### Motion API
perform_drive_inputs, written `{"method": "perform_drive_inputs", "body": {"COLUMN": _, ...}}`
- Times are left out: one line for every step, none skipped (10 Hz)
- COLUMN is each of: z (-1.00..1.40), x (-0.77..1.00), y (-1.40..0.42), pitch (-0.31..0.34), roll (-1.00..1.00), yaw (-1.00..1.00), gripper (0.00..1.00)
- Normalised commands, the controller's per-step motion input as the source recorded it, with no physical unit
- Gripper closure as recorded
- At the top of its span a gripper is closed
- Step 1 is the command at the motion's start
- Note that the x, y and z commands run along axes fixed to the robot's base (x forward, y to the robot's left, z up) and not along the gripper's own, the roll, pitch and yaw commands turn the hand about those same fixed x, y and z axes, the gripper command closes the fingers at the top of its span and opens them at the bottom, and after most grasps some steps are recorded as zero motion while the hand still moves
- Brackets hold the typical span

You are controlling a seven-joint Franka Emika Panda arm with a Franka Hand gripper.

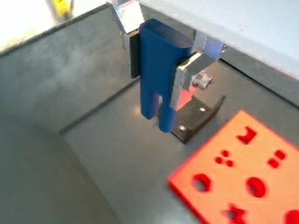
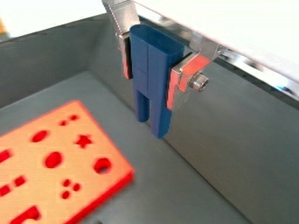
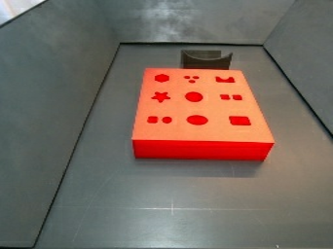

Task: Pick up the square-circle object. Move up. Rotate the square-circle object. Move to above the board. Insert the square-circle object.
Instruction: Move to above the board.

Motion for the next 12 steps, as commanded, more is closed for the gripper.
{"method": "perform_drive_inputs", "body": {"z": 0.11, "x": 0.19, "y": -1.00, "pitch": 0.000, "roll": 0.04, "yaw": 1.00, "gripper": 1.00}}
{"method": "perform_drive_inputs", "body": {"z": 0.11, "x": 0.20, "y": -1.00, "pitch": 0.003, "roll": 0.03, "yaw": 1.00, "gripper": 1.00}}
{"method": "perform_drive_inputs", "body": {"z": 0.11, "x": 0.21, "y": -1.00, "pitch": 0.008, "roll": 0.04, "yaw": 1.00, "gripper": 1.00}}
{"method": "perform_drive_inputs", "body": {"z": 0.11, "x": 0.22, "y": -1.00, "pitch": 0.011, "roll": 0.04, "yaw": 1.00, "gripper": 1.00}}
{"method": "perform_drive_inputs", "body": {"z": 0.11, "x": 0.23, "y": -1.00, "pitch": 0.017, "roll": 0.04, "yaw": 1.00, "gripper": 1.00}}
{"method": "perform_drive_inputs", "body": {"z": 0.10, "x": 0.25, "y": -1.00, "pitch": 0.022, "roll": 0.04, "yaw": 1.00, "gripper": 1.00}}
{"method": "perform_drive_inputs", "body": {"z": 0.10, "x": 0.27, "y": -1.00, "pitch": 0.028, "roll": 0.05, "yaw": 1.00, "gripper": 1.00}}
{"method": "perform_drive_inputs", "body": {"z": 0.10, "x": 0.29, "y": -1.00, "pitch": 0.034, "roll": 0.05, "yaw": 1.00, "gripper": 1.00}}
{"method": "perform_drive_inputs", "body": {"z": 0.05, "x": 0.19, "y": -0.52, "pitch": 0.049, "roll": 0.06, "yaw": 1.00, "gripper": 1.00}}
{"method": "perform_drive_inputs", "body": {"z": 0.04, "x": 0.15, "y": -0.34, "pitch": 0.055, "roll": 0.06, "yaw": 1.00, "gripper": 1.00}}
{"method": "perform_drive_inputs", "body": {"z": 0.04, "x": 0.10, "y": -0.19, "pitch": 0.062, "roll": 0.07, "yaw": 1.00, "gripper": 1.00}}
{"method": "perform_drive_inputs", "body": {"z": 0.03, "x": 0.07, "y": -0.12, "pitch": 0.073, "roll": 0.08, "yaw": 1.00, "gripper": 1.00}}
